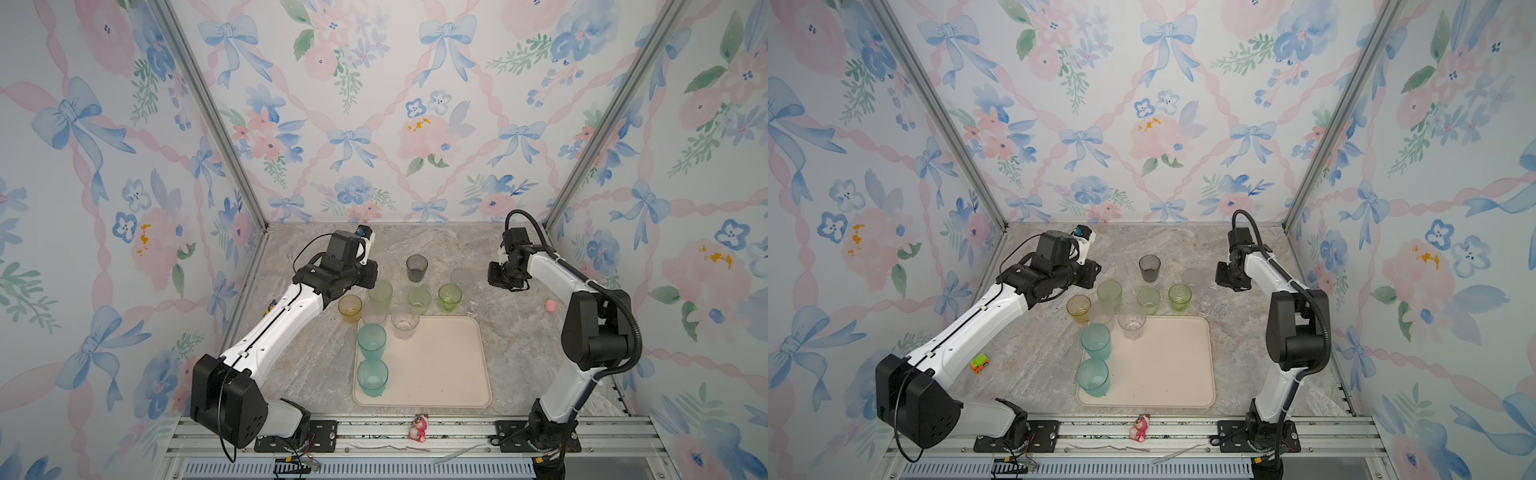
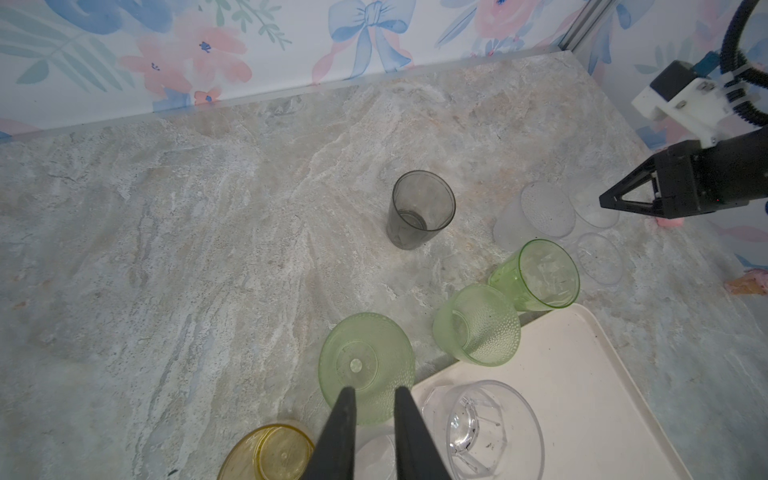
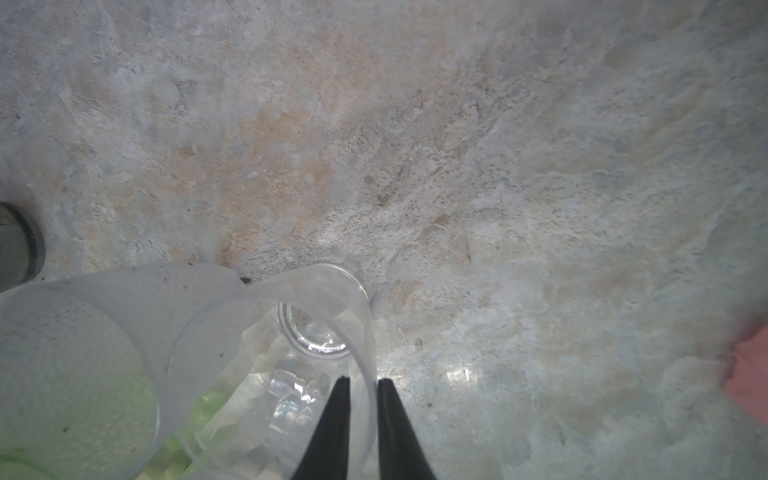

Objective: Place the glasses into the tray

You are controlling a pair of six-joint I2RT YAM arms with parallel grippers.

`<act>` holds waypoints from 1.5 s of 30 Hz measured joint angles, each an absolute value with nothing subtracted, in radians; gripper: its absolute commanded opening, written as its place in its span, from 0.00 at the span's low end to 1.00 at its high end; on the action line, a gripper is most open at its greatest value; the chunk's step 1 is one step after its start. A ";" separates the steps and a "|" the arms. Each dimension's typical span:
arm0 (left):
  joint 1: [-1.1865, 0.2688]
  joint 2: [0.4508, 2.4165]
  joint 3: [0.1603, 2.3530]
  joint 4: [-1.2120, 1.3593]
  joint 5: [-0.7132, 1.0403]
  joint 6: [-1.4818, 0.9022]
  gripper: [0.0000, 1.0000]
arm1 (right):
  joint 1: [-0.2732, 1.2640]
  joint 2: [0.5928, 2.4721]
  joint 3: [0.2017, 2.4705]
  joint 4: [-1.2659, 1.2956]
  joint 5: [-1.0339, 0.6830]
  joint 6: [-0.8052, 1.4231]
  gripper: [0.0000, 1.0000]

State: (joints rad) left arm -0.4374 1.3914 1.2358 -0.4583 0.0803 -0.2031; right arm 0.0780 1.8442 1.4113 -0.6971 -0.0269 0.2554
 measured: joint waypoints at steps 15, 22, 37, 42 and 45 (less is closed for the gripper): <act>-0.431 1.404 1.235 -0.458 0.085 -0.203 0.20 | 0.073 1.855 1.415 -0.685 -0.007 0.263 0.02; -0.431 1.405 1.231 -0.458 0.087 -0.202 0.20 | 0.043 1.801 1.407 -0.668 0.033 0.270 0.02; -0.429 1.405 1.187 -0.430 0.084 -0.202 0.20 | 0.268 1.361 1.385 -0.807 0.091 0.233 0.02; -0.425 1.405 1.187 -0.417 0.083 -0.202 0.20 | 0.456 1.231 1.341 -0.891 0.095 0.255 0.02; -0.425 1.406 1.187 -0.413 0.084 -0.202 0.20 | 0.538 1.223 1.290 -0.929 0.111 0.288 0.02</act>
State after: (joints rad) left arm -0.4248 1.4055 1.1866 -0.4129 0.0837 -0.2024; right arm 0.5377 1.2232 1.2900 -0.9287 0.1108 0.2882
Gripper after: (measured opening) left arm 0.199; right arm 0.051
